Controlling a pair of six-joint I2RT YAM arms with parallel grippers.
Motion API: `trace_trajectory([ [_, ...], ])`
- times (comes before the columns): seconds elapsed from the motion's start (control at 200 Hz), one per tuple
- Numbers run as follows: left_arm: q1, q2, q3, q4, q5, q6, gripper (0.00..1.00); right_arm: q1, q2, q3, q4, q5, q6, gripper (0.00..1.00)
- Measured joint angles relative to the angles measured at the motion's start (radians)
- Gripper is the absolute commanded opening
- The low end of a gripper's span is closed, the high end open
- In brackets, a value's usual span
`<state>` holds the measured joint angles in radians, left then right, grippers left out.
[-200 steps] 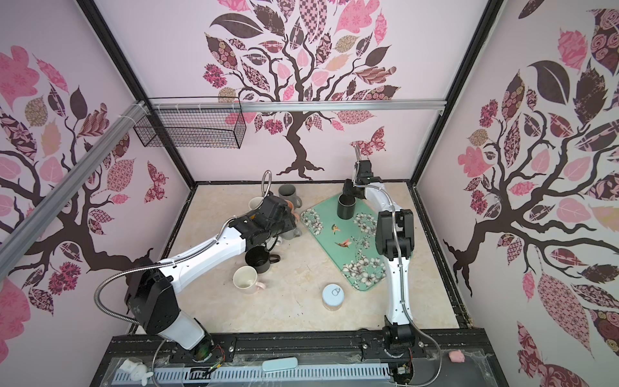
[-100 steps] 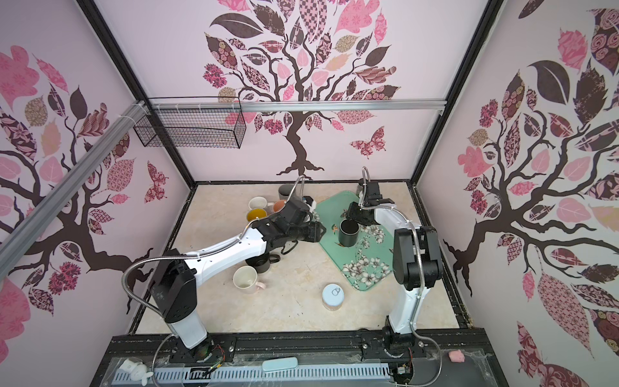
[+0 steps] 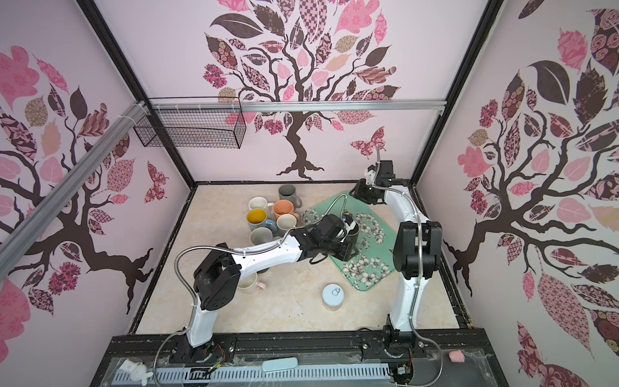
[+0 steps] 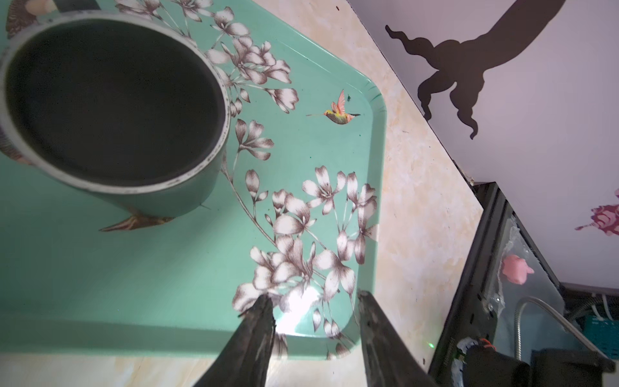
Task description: Turn the mug right side up
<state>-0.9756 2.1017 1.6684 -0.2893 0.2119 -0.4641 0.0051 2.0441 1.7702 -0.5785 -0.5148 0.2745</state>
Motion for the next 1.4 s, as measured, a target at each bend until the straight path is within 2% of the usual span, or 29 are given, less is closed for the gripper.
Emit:
trace_trajectory([
  [0.23, 0.008, 0.109, 0.072, 0.034, 0.003, -0.042, 0.47, 0.004, 0.158, 0.061, -0.162, -0.053, -0.088, 0.35],
  [0.495, 0.076, 0.119, 0.071, 0.039, 0.011, -0.094, 0.47, 0.000, 0.166, 0.061, -0.236, -0.037, -0.117, 0.34],
  [0.67, 0.132, 0.101, 0.038, 0.040, 0.023, -0.116, 0.48, 0.000, 0.163, 0.041, -0.219, -0.030, -0.114, 0.32],
  [0.88, 0.132, 0.060, -0.006, 0.031, 0.014, -0.123, 0.48, -0.005, 0.103, -0.076, -0.143, -0.020, -0.087, 0.32],
  [1.105, 0.133, 0.029, -0.032, 0.018, 0.010, -0.131, 0.48, -0.012, 0.010, -0.206, -0.085, 0.050, -0.071, 0.30],
  [1.4, 0.180, 0.005, -0.066, 0.027, -0.046, -0.121, 0.48, -0.019, -0.096, -0.363, -0.058, 0.113, -0.055, 0.30],
])
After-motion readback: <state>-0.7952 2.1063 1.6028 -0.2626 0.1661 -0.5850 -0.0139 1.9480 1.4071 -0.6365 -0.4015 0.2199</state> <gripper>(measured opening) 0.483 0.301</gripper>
